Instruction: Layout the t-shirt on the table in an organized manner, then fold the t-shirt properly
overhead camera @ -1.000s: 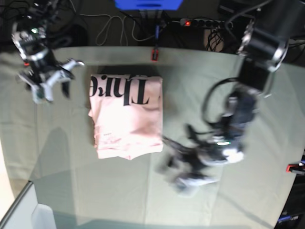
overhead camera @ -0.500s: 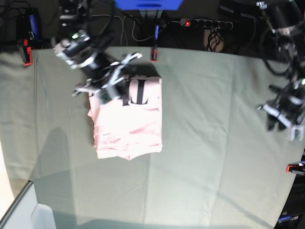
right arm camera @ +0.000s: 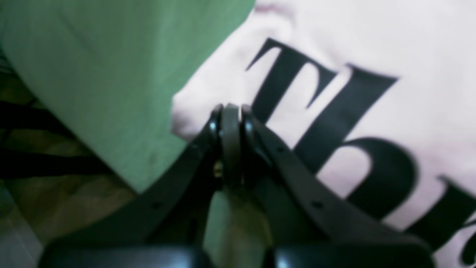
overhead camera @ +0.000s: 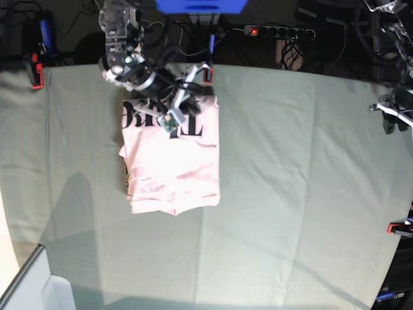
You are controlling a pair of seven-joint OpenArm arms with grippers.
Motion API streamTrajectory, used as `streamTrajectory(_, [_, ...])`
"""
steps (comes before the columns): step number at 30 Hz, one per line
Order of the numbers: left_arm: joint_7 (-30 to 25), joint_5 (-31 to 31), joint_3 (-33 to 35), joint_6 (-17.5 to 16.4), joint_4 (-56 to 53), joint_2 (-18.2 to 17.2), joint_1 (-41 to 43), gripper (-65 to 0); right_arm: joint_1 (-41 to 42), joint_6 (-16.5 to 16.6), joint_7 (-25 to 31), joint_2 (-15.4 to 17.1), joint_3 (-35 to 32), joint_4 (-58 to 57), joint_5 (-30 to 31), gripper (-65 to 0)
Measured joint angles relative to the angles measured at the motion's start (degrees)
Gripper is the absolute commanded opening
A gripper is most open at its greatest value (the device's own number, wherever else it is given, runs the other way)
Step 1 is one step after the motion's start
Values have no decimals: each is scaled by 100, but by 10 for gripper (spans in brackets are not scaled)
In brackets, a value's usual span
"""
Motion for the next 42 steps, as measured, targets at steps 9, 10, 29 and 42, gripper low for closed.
streamTrajectory(9, [-13,0,-33,0,0,11,118,-428,-345,15,271,-26,240,852,-44,-650])
streamTrajectory(10, [-11,-2,-33,0,0,9,122,-428,-396,9,330,-31,382,1108,-9,-650])
streamTrajectory(29, [-72,2,-33,-11,-111,417,826,-429,11,11,334,-79,2264,455,42,-650])
streamTrajectory(42, [-68,55,-44,46,-1394,588,1263,-599,-1628,7,286,-44,3508,1829,1554,-650])
